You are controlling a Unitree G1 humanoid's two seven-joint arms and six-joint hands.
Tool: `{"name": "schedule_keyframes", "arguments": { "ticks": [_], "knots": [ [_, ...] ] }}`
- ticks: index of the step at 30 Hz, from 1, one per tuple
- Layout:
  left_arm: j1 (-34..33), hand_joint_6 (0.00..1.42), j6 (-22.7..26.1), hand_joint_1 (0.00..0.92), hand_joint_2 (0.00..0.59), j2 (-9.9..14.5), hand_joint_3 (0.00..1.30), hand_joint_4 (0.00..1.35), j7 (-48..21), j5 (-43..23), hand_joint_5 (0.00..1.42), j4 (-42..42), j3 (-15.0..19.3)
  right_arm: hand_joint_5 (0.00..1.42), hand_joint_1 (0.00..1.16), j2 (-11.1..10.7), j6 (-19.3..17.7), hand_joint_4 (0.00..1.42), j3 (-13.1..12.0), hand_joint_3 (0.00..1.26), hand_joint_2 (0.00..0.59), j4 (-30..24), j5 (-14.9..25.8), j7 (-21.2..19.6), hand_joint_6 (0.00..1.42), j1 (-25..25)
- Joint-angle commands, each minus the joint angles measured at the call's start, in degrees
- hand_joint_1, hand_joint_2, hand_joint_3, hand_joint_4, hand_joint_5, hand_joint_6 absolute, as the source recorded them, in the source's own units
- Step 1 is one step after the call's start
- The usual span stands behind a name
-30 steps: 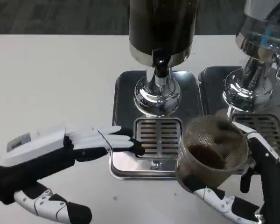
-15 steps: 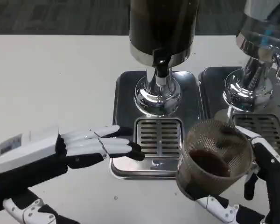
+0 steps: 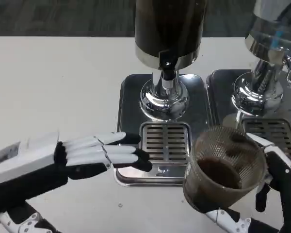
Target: Grasp the cup under the faucet to collect the drink, then remove the cup.
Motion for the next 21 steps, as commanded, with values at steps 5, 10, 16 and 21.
{"name": "schedule_keyframes", "arguments": {
  "ticks": [5,10,16,21],
  "knots": [
    [1.38,0.08,0.49,0.000,0.141,1.27,0.19,0.07,0.17,-1.39,0.04,-1.63,0.00,0.97,0.76,1.17,-2.90,0.77,-0.60,0.68,0.212,-2.56,0.51,-0.04,1.30,0.30],
    [1.42,0.09,0.53,0.000,0.141,1.19,0.19,0.07,0.12,-1.33,0.04,-1.64,-0.03,0.97,0.76,1.44,-3.00,0.77,-0.77,0.68,0.212,-2.45,0.64,0.32,1.30,0.20],
    [1.14,0.09,0.56,0.000,0.142,1.11,0.20,0.07,0.07,-1.44,0.04,-1.46,-0.08,0.97,0.76,1.72,-3.20,0.77,-0.96,0.68,0.206,-2.17,0.65,0.52,1.30,-0.05],
    [1.02,0.09,0.77,0.000,0.142,1.09,0.20,0.07,0.00,-1.65,0.05,-1.29,-0.08,0.97,0.76,1.97,-3.33,0.79,-1.27,0.69,0.201,-1.94,0.62,0.71,1.30,-0.32]
  ]
}}
